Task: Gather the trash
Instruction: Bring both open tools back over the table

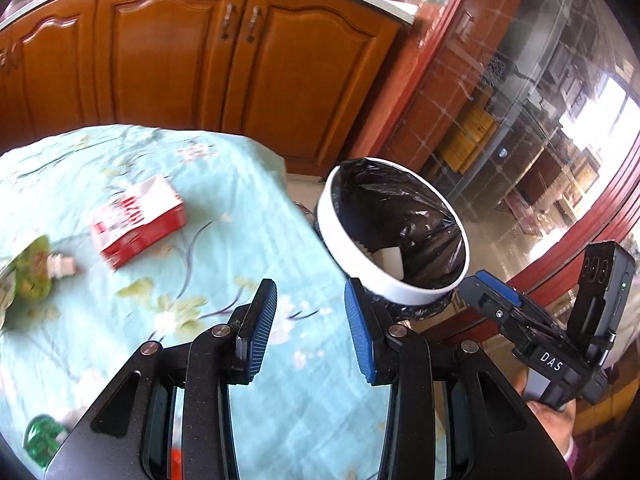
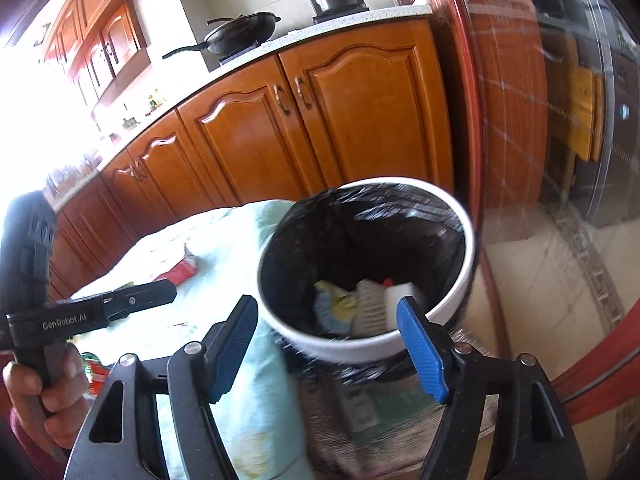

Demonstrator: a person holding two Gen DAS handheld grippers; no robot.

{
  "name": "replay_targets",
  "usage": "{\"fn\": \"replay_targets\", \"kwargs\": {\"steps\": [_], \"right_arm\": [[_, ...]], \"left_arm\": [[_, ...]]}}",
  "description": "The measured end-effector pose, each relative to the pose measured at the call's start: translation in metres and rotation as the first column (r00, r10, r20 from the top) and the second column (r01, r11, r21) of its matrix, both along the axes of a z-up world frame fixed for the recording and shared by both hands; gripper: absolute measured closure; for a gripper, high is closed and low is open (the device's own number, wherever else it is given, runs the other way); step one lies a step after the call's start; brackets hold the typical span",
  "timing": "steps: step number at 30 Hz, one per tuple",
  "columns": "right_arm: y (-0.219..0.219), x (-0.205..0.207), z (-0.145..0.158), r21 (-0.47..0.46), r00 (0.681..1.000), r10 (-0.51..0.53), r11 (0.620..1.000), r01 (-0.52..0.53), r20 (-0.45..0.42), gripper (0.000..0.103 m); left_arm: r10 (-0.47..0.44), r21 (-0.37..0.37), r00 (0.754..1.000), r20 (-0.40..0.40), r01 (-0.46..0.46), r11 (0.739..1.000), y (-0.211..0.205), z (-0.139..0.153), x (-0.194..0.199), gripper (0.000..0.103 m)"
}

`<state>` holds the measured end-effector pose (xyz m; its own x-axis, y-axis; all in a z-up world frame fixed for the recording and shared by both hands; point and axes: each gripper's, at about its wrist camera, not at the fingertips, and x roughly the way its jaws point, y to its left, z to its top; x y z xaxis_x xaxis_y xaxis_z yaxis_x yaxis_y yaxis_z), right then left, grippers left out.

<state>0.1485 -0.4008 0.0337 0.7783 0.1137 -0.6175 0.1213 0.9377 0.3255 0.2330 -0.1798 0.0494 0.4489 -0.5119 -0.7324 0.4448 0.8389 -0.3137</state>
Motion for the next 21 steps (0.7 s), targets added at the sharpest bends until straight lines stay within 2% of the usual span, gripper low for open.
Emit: {"fn": "replay_targets", "kwargs": {"steps": [11,21], "right_arm": [[0.054,-0.014,0.001,0.044,0.998,0.063,0.997,-0.064,0.018,0.024],[0.099,-0.015,-0.005,0.063,0.990,0.144,0.988,-0.144,0.002,0.024]], "left_arm": [[0.106,-0.070,0.994,-0.021,-0.107,0.992,0.080,0.002,-0.033,0.068],[0.195,-0.065,0.981,-0.008,-0.195,0.979,0.136,0.003,-0.051,0.068]]}}
